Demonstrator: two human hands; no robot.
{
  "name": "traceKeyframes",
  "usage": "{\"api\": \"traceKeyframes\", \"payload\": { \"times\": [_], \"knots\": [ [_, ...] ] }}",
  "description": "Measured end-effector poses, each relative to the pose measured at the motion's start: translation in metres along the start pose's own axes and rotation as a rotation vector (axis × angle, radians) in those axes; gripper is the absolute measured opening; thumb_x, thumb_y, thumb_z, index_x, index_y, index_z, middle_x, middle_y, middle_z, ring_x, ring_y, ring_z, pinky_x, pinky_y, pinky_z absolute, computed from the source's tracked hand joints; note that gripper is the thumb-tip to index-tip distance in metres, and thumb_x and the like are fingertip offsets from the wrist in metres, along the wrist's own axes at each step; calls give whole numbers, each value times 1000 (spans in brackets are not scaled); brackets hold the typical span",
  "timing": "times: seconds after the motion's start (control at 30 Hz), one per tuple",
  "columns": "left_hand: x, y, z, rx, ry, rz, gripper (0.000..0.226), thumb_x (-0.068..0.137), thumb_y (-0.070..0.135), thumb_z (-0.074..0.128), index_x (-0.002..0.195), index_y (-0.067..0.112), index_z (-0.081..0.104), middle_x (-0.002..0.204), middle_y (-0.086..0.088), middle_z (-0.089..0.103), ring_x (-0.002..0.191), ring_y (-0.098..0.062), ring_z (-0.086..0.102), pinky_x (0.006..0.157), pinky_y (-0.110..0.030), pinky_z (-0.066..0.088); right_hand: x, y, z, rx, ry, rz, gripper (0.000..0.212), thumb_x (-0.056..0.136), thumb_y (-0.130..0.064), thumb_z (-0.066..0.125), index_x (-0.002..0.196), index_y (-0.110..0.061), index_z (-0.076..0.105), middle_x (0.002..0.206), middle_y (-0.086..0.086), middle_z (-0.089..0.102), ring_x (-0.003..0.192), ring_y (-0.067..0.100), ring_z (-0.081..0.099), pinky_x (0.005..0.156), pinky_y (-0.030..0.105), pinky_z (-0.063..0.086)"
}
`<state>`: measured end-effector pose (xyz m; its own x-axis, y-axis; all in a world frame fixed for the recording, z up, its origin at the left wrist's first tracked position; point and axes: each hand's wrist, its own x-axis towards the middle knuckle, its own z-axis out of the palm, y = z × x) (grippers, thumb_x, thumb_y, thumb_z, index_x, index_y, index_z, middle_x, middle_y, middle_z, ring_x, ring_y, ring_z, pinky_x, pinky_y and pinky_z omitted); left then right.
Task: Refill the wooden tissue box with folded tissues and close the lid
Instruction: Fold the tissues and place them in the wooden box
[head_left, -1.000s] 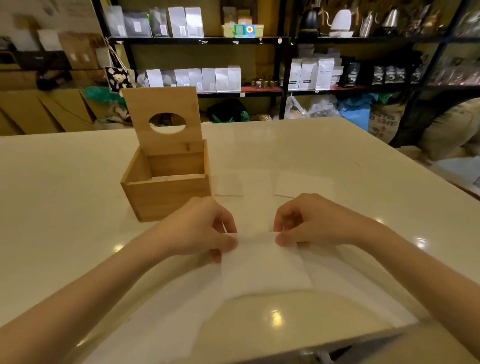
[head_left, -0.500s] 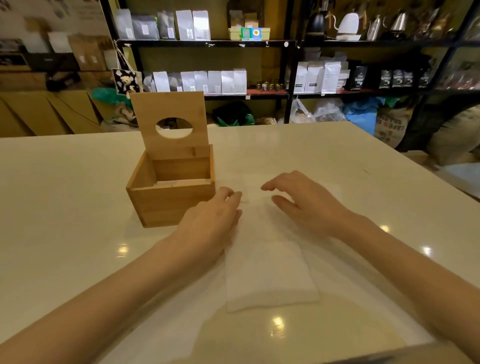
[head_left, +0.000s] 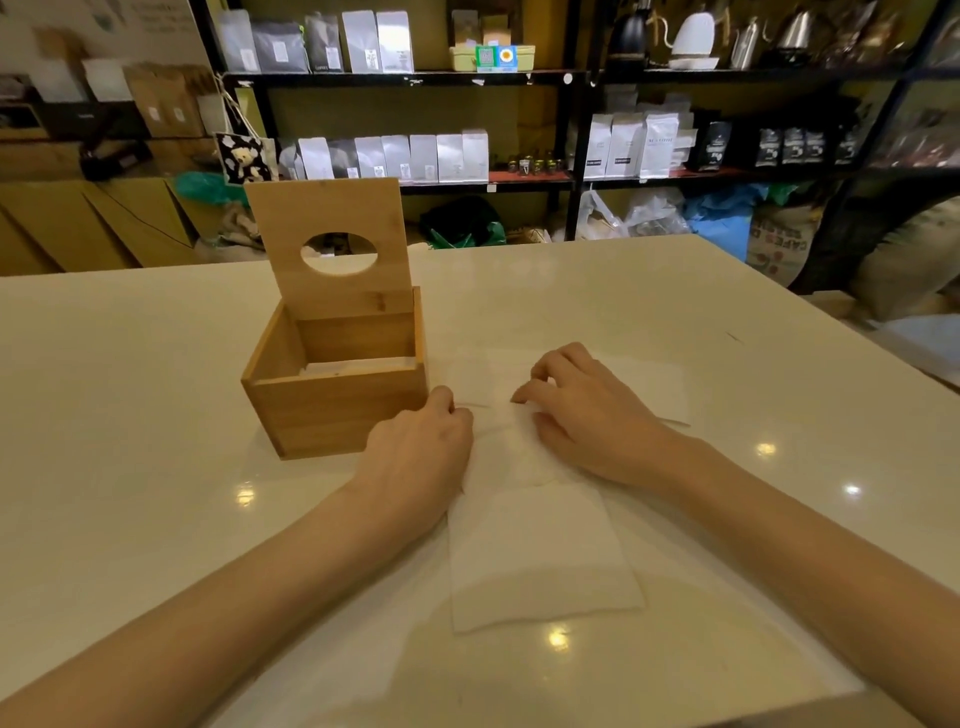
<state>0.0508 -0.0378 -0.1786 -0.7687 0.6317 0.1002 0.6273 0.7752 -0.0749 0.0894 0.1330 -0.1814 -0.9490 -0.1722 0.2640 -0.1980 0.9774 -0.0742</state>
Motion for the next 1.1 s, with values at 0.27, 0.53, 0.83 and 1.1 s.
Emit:
{"api": "traceKeyframes", "payload": {
  "times": [0.27, 0.53, 0.83, 1.1],
  "knots": [
    [-6, 0, -8, -73, 120, 5, 13, 94, 17, 44, 107, 16, 44, 110, -5, 47, 70, -23, 59, 56, -32, 48, -5, 3, -11, 194, 133, 49, 10, 84, -12, 54, 90, -13, 61, 95, -2, 61, 95, 20, 51, 78, 28, 34],
    [-23, -15, -49, -191, 577, 224, 16, 89, 17, 53, 89, 9, 67, 69, -8, 70, 59, -20, 62, 45, -23, 44, -27, -4, -62, 441, 399, 18, 9, 86, -18, 58, 90, -15, 66, 80, -12, 62, 79, -4, 56, 74, 10, 40],
    [-44, -18, -89, -687, 179, 111, 12, 81, 24, 58, 88, 29, 67, 79, 16, 66, 69, -3, 63, 61, -12, 49, -50, -22, -87, 994, 260, 153, 13, 82, -11, 64, 78, -22, 71, 68, 6, 71, 61, 16, 62, 58, 22, 51],
    [-36, -16, -58, -931, -413, -96, 12, 84, 16, 59, 87, 17, 70, 82, -2, 73, 62, -8, 68, 52, -17, 54, -64, -13, -58, 1128, -164, 421, 9, 81, -10, 64, 83, -6, 72, 62, 2, 71, 51, 16, 61, 42, 24, 51]
  ]
}}
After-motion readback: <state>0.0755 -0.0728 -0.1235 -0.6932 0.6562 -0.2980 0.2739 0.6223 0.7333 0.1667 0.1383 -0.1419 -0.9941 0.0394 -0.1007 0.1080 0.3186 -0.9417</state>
